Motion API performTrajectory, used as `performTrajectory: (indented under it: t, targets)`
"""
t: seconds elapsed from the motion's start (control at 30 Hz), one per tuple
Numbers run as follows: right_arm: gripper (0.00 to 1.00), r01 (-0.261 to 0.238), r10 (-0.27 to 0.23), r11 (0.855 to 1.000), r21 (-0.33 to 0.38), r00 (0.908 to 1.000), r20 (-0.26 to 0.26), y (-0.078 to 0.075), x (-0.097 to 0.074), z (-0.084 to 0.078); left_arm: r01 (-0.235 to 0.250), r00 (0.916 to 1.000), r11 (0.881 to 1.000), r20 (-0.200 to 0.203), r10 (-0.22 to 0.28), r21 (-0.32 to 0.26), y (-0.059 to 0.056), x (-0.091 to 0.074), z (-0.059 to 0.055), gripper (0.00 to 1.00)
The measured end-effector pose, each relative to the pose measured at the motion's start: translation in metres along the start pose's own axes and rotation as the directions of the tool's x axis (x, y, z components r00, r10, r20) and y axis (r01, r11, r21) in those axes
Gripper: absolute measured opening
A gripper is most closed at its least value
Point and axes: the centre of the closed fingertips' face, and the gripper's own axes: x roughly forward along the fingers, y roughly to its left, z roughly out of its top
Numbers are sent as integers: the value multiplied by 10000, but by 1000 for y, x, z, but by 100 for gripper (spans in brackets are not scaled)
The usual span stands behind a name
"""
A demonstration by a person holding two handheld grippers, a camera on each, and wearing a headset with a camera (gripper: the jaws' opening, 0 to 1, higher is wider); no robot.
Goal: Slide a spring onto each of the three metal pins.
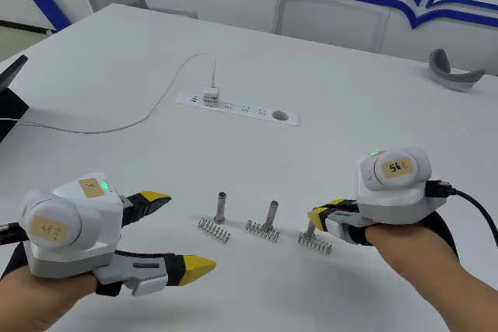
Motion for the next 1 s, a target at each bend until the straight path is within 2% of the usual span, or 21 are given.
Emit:
performTrajectory:
  t: [0.7,1.0]
  targets:
    - [9,97,-98,10000,-13,9997,-246,-3,-4,-5,47,10000,10000,7,-47,14,-3,2,2,75]
    - [9,230,-228,9997,93,9995,-197,-6,-8,-2,88,10000,10000,16,-88,25,-5,4,4,75]
